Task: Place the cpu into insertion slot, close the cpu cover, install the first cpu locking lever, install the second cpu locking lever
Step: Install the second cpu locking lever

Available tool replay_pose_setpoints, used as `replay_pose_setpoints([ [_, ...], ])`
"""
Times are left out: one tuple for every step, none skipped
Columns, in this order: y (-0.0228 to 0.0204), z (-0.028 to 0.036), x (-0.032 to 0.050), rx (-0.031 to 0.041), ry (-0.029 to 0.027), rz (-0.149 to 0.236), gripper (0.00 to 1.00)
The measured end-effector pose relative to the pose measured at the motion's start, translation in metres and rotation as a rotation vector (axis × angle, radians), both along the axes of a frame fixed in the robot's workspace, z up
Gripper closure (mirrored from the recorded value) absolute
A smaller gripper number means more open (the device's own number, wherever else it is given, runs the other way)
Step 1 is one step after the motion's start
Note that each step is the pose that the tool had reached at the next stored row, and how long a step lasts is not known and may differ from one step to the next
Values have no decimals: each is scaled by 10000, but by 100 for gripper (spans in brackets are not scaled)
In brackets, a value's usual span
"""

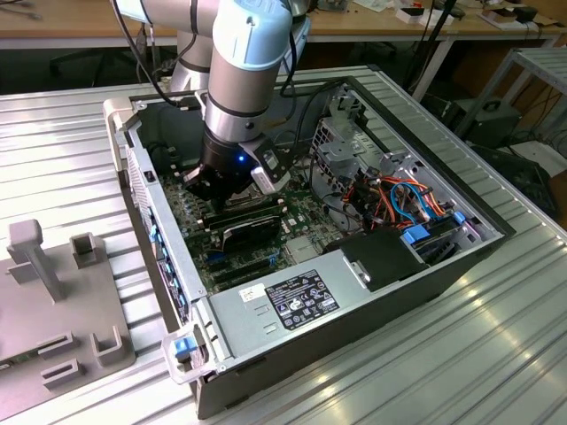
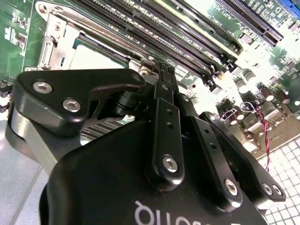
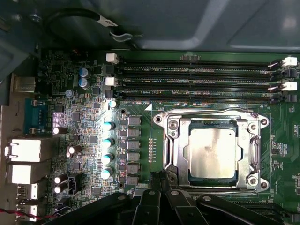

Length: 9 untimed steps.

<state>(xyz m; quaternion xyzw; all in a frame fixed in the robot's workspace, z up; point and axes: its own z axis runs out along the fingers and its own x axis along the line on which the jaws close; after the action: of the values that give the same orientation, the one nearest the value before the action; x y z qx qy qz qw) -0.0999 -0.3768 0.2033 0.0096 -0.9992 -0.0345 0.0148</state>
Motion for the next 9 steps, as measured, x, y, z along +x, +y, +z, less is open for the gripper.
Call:
replay_pose_setpoints([
  [-1, 1, 0, -7, 0, 0, 89],
  [0, 1, 0, -46, 0, 0, 89],
  [0, 3, 0, -116, -1, 0, 89],
  [0, 7, 0, -273, 0, 0, 89],
  [0, 11, 0, -364, -1, -1, 89],
  [-2, 25, -1, -432, 3, 0, 89],
  [-1, 50, 0, -507, 2, 0, 89],
  [1, 65, 0, -565, 0, 0, 89],
  [5, 68, 0, -599, 0, 0, 89],
])
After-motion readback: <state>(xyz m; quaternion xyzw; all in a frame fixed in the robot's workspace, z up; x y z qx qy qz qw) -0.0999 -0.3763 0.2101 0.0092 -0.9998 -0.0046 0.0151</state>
